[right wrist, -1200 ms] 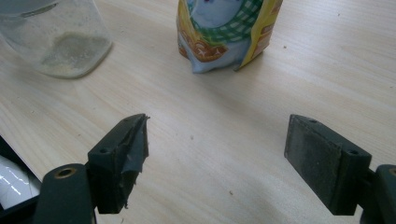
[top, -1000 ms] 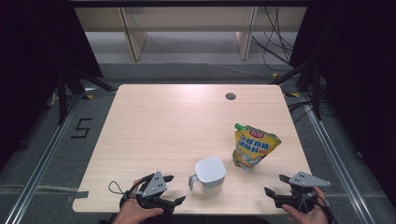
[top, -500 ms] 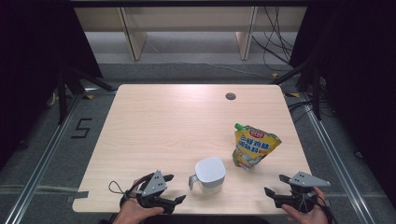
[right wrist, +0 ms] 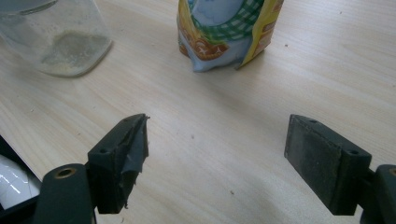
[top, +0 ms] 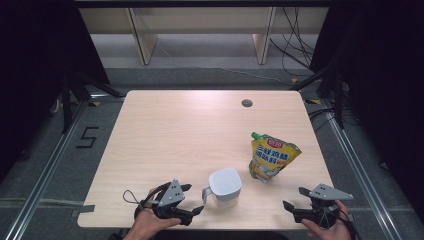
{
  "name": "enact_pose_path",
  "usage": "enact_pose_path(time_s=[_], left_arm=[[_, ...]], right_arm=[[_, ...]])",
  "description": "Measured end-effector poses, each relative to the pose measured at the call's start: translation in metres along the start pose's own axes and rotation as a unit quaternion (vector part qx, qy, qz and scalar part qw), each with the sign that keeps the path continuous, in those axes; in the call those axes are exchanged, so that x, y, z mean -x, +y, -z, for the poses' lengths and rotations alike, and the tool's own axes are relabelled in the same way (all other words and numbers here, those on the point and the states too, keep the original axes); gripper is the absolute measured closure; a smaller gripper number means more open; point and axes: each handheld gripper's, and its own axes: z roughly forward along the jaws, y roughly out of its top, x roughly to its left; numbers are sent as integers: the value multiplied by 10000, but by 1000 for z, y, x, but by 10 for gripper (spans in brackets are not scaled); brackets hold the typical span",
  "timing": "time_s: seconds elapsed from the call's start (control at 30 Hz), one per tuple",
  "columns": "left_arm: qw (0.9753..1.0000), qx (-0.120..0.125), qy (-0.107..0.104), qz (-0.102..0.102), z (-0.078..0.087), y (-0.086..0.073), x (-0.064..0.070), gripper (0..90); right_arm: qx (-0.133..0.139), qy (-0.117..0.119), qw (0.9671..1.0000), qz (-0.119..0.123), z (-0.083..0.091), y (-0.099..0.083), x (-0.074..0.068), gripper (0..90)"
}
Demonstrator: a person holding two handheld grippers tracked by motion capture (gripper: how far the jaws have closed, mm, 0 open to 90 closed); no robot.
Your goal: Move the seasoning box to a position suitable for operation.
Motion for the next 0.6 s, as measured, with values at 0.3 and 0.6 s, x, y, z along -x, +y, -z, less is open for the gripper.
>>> enact_pose_path(time_s=[0.3,0.6], left_arm=[[9998,135,-103,-97,-9,5,2,308],[9994,57,-271,-188,-19,8,-1,446]], right_arm=[[-99,44,9998,-190,0,0,-3,227],[-68,65,9999,-68,-1,0,0,226]])
